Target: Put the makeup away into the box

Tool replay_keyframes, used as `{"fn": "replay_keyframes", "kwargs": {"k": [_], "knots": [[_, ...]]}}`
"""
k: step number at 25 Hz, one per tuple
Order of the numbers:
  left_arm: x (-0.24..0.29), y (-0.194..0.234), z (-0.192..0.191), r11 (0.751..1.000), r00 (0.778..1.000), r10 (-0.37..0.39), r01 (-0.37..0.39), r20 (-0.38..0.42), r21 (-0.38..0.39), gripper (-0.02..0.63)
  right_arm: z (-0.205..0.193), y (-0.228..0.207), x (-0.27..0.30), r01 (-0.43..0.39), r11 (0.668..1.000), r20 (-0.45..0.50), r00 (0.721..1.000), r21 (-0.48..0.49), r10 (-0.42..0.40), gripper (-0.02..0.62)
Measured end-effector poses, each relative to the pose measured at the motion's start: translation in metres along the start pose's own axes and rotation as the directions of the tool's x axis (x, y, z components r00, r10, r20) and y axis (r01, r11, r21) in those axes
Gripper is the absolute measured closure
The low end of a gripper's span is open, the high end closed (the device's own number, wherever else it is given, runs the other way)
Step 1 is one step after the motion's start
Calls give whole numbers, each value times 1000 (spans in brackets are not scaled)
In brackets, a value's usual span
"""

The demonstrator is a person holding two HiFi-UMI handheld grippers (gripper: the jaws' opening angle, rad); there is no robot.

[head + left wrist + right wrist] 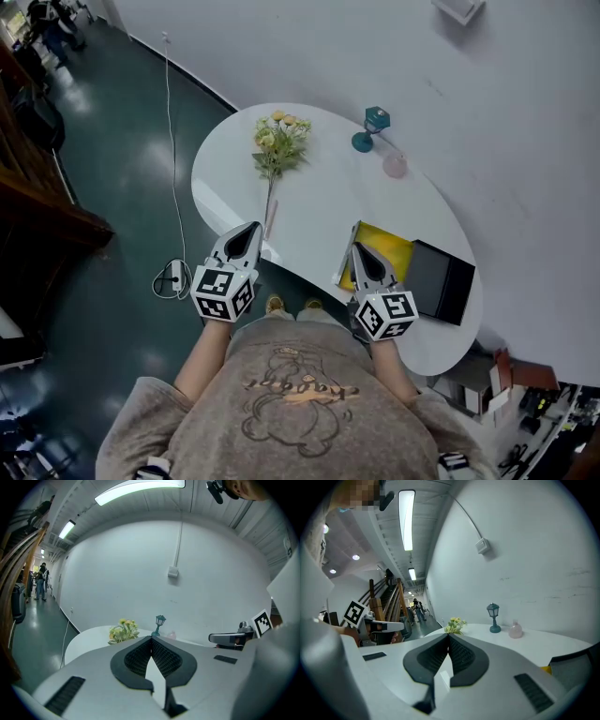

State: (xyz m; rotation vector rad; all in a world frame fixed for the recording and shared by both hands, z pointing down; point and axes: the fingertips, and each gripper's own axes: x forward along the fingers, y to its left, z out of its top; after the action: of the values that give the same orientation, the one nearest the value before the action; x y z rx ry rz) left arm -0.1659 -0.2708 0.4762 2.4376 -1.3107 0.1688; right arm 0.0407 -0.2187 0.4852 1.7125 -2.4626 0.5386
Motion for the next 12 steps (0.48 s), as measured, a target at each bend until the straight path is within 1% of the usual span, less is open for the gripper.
{"fn": "replay_keyframes", "kwargs": {"k": [4, 12], "knots": [[7, -1, 3, 1000, 1000, 27, -27, -1, -3, 586, 9, -7, 9, -33, 999, -1, 999, -14, 33, 592], [18, -3, 3, 997, 997, 80, -80, -11, 3, 586, 17, -21, 22, -71, 997, 3, 997, -14, 71, 592]]}}
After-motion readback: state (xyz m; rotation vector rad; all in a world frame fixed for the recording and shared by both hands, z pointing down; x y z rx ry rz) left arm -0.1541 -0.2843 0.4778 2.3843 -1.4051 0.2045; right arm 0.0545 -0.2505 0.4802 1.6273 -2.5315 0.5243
